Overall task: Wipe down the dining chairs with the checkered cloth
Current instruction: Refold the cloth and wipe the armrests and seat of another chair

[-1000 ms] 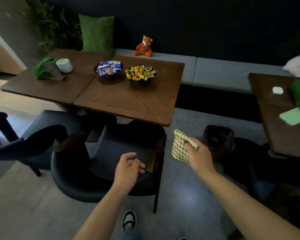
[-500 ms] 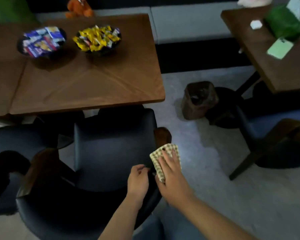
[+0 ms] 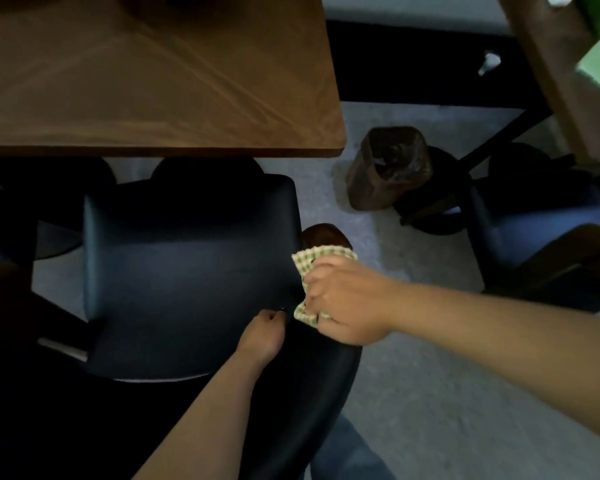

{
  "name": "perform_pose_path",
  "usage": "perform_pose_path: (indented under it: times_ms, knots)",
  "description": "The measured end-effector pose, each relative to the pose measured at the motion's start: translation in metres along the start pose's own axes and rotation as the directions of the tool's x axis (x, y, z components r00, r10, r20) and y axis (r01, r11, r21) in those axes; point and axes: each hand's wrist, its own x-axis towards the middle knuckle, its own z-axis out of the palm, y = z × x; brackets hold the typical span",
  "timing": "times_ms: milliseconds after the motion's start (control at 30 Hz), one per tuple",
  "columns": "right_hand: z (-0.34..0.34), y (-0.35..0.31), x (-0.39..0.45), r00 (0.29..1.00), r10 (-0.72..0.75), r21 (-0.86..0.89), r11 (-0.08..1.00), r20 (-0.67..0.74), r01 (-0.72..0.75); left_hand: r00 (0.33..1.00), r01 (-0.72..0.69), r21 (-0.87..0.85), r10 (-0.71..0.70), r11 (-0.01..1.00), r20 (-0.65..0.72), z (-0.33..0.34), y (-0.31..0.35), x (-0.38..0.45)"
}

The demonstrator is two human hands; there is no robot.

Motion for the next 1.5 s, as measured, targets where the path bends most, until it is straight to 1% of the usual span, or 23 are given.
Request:
perform_pose_path:
  times_ms: [100, 167, 300, 367, 433, 500, 567, 633, 733, 767, 800, 867, 933, 967, 1000, 1033, 1067, 1100, 1133, 1200, 1300, 1400, 1500]
  knots:
    - [-0.006, 0.012, 0.031, 0.991, 0.012, -0.102, 0.995, 0.133, 0.002, 1.0, -0.004, -0.088, 0.004, 0.996, -0.004, 0.002, 0.001, 0.005]
    - [-0.009, 0.023, 0.054, 0.973, 0.082, -0.127, 0.99, 0.218, -0.055, 1.0, -0.022, -0.13, 0.021, 0.991, -0.005, 0.003, 0.003, 0.007]
    - [-0.012, 0.049, 0.097, 0.889, 0.245, -0.066, 0.969, 0.386, -0.238, 1.0, -0.023, -0.292, 0.019, 0.956, -0.016, 0.001, 0.007, 0.01]
    - [-0.011, 0.055, 0.105, 0.858, 0.305, -0.009, 0.944, 0.413, -0.331, 1.0, -0.013, -0.384, 0.011, 0.923, -0.007, 0.0, 0.011, 0.009]
    - [-0.013, 0.048, 0.095, 0.879, 0.32, -0.017, 0.941, 0.354, -0.337, 1.0, -0.012, -0.447, 0.013, 0.894, -0.002, 0.0, 0.014, 0.007]
    - [-0.009, 0.032, 0.072, 0.936, 0.267, -0.045, 0.963, 0.229, -0.264, 1.0, -0.022, -0.496, 0.019, 0.868, -0.012, -0.001, 0.015, 0.003]
    - [-0.004, 0.01, 0.042, 0.98, 0.167, 0.02, 0.985, 0.112, -0.17, 0.999, -0.053, -0.507, 0.042, 0.86, -0.033, -0.003, 0.015, 0.001]
    - [0.001, -0.001, 0.018, 0.991, 0.131, 0.135, 0.982, -0.003, -0.129, 0.997, -0.074, -0.535, 0.048, 0.842, -0.064, -0.004, 0.017, -0.002]
    - [0.011, 0.006, 0.014, 0.939, 0.307, 0.335, 0.91, -0.153, -0.243, 0.993, -0.106, -0.619, 0.053, 0.778, -0.104, 0.0, 0.027, -0.008]
    - [0.014, 0.01, 0.021, 0.902, 0.401, 0.405, 0.86, -0.16, -0.31, 0.99, -0.127, -0.621, 0.06, 0.774, -0.127, 0.002, 0.031, -0.008]
    - [0.016, 0.017, 0.031, 0.851, 0.512, 0.488, 0.777, -0.119, -0.399, 0.986, -0.146, -0.608, 0.066, 0.78, -0.151, 0.005, 0.036, -0.008]
    - [0.018, 0.031, 0.051, 0.703, 0.709, 0.66, 0.504, 0.052, -0.557, 0.98, -0.175, -0.591, 0.082, 0.788, -0.181, 0.01, 0.047, -0.006]
    - [0.021, 0.047, 0.063, 0.583, 0.788, 0.779, 0.235, 0.197, -0.581, 0.984, -0.171, -0.617, 0.107, 0.768, -0.141, 0.019, 0.065, -0.007]
    - [0.025, 0.055, 0.067, 0.547, 0.794, 0.835, 0.095, 0.265, -0.542, 0.988, -0.155, -0.629, 0.115, 0.762, -0.104, 0.024, 0.075, -0.006]
    - [0.03, 0.063, 0.069, 0.528, 0.775, 0.888, -0.091, 0.348, -0.452, 0.992, -0.127, -0.624, 0.109, 0.771, -0.068, 0.03, 0.084, -0.005]
    - [0.036, 0.07, 0.07, 0.527, 0.729, 0.897, -0.312, 0.438, -0.314, 0.996, -0.092, -0.618, 0.086, 0.781, -0.04, 0.034, 0.092, -0.003]
    - [0.043, 0.077, 0.07, 0.542, 0.663, 0.842, -0.507, 0.517, -0.183, 0.999, -0.051, -0.628, 0.05, 0.776, -0.02, 0.037, 0.098, 0.001]
    - [0.051, 0.082, 0.069, 0.575, 0.592, 0.762, -0.641, 0.565, -0.09, 1.0, -0.011, -0.655, 0.015, 0.755, 0.0, 0.037, 0.101, 0.005]
    - [0.06, 0.084, 0.069, 0.609, 0.529, 0.697, -0.715, 0.591, -0.055, 1.0, 0.023, -0.688, -0.007, 0.725, 0.026, 0.037, 0.104, 0.01]
    - [0.079, 0.08, 0.071, 0.644, 0.456, 0.631, -0.774, 0.614, -0.053, 0.997, 0.054, -0.742, 0.0, 0.669, 0.072, 0.036, 0.104, 0.016]
    - [0.099, 0.066, 0.072, 0.672, 0.422, 0.57, -0.821, 0.609, -0.001, 0.998, 0.026, -0.769, 0.024, 0.639, 0.054, 0.037, 0.098, 0.019]
    - [0.093, 0.052, 0.061, 0.677, 0.495, 0.552, -0.819, 0.545, 0.155, 0.999, 0.003, -0.792, 0.032, 0.611, 0.028, 0.038, 0.099, 0.019]
    - [0.072, 0.03, 0.039, 0.654, 0.608, 0.578, -0.757, 0.451, 0.306, 1.0, -0.003, -0.818, 0.021, 0.575, 0.011, 0.038, 0.1, 0.019]
